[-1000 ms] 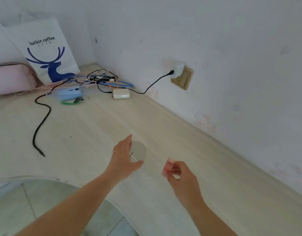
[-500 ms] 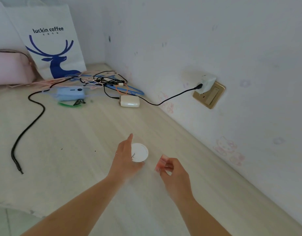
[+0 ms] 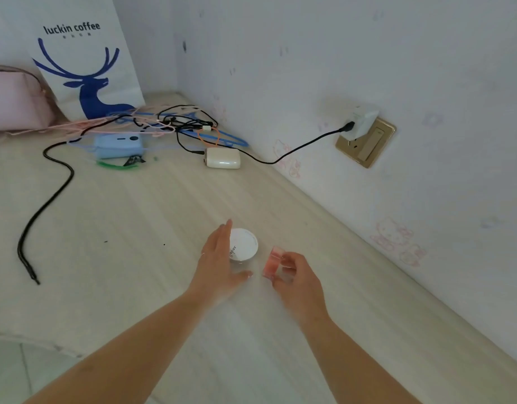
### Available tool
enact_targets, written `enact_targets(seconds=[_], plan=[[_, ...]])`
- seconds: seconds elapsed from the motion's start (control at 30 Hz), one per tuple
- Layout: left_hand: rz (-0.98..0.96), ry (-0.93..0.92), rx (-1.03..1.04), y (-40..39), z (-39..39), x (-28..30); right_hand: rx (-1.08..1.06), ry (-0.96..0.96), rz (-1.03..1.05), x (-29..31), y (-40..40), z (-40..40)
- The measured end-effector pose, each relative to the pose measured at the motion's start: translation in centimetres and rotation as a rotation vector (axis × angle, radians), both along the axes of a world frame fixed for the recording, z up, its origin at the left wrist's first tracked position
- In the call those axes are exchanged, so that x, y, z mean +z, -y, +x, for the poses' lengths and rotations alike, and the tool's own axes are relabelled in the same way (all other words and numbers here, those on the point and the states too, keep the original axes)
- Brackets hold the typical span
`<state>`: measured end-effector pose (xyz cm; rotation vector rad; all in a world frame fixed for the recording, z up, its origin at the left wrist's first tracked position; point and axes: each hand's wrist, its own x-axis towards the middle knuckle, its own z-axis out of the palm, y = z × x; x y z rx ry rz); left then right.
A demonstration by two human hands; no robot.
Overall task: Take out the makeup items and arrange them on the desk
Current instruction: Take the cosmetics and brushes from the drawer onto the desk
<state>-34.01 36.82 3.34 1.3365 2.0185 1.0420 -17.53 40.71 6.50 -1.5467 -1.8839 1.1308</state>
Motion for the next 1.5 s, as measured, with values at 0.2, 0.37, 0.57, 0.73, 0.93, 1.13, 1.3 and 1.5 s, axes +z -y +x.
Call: enact_targets(seconds=[0.2,0.37,0.57,0.73,0.93,1.13,1.3,1.5], plan=[[0.195,0.070,0.088,5.6,3.3,2.9,-0.091,-0.111,-0.013,1.0,2.6,4.1],[0.220,0.188,-0.103,13.2,9.5,5.0,-0.096,-0.219,0.014,3.0,8.8,10.6],[0.050,0.166,-0.506,23.8,19.4,3.7,-0.183,-0.142,-0.068,3.5,22.2,23.3],[-0.045,0.072,-0.789,30.7,25.6,2.3,-0.219,-0.087,-0.152,3.1,32.8,31.2],[-0.471,-0.291,-0.986,34.5,29.5,-1.6,-0.102,0.128,-0.086,-0.3,41.4,36.4],[-0.808,-0.584,-1.016,36.5,31.3,-6.0,0.256,0.434,-0.261,-6.3,44.6,36.6],[-0.810,-0.656,-1.043,37.6,31.8,-8.1,0.396,0.643,-0.301,-11.0,45.8,36.9],[-0.793,-0.712,-1.019,37.9,32.4,-9.5,0.537,0.746,-0.272,-12.5,45.1,35.8]])
